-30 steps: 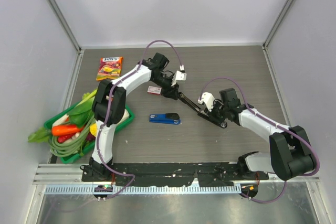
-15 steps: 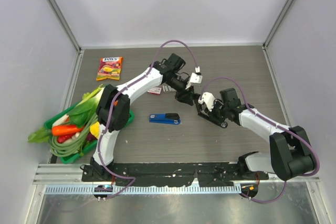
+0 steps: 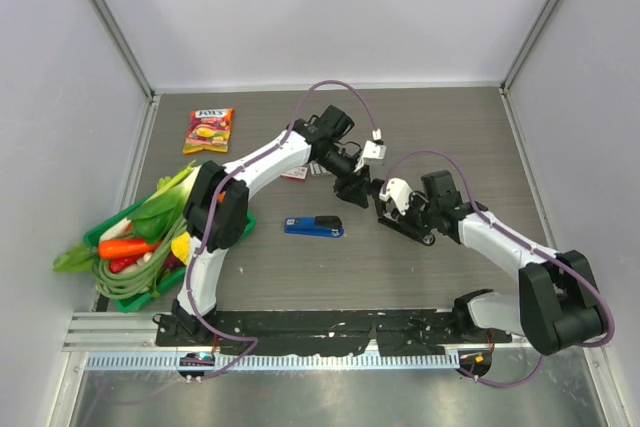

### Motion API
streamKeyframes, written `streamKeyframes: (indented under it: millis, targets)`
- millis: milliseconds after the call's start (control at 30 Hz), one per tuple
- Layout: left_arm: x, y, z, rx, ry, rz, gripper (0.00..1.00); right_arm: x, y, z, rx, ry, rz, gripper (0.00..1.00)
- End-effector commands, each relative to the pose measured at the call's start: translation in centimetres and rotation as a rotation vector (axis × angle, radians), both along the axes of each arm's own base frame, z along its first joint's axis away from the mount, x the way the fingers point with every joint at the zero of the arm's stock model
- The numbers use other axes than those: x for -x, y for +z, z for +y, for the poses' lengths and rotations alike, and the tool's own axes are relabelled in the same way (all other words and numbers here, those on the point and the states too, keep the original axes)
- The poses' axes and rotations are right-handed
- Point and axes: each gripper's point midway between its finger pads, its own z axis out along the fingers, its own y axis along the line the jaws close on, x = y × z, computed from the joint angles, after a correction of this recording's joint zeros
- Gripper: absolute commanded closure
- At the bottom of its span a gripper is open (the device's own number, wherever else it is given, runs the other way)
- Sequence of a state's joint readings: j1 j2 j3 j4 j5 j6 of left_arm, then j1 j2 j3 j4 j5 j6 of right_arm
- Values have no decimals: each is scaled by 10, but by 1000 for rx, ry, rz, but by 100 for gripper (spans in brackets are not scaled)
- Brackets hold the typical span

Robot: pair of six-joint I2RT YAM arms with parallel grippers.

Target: Load the staples into the stapler

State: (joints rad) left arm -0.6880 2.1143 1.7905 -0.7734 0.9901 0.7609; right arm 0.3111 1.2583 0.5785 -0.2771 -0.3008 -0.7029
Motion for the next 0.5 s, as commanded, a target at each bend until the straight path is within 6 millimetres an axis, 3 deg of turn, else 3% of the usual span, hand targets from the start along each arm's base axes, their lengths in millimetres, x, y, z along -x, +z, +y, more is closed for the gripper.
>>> streamKeyframes:
  millis: [0, 200, 467]
  targets:
    - [10, 27, -7, 64, -22, -6, 52, 1, 19, 1, -13, 29, -67, 68]
    - [7, 27, -10, 66, -5, 9, 51, 5, 20, 1, -28, 36, -55, 65]
    - [5, 30, -13, 70, 9, 26, 51, 3, 36, 1, -60, 25, -81, 64]
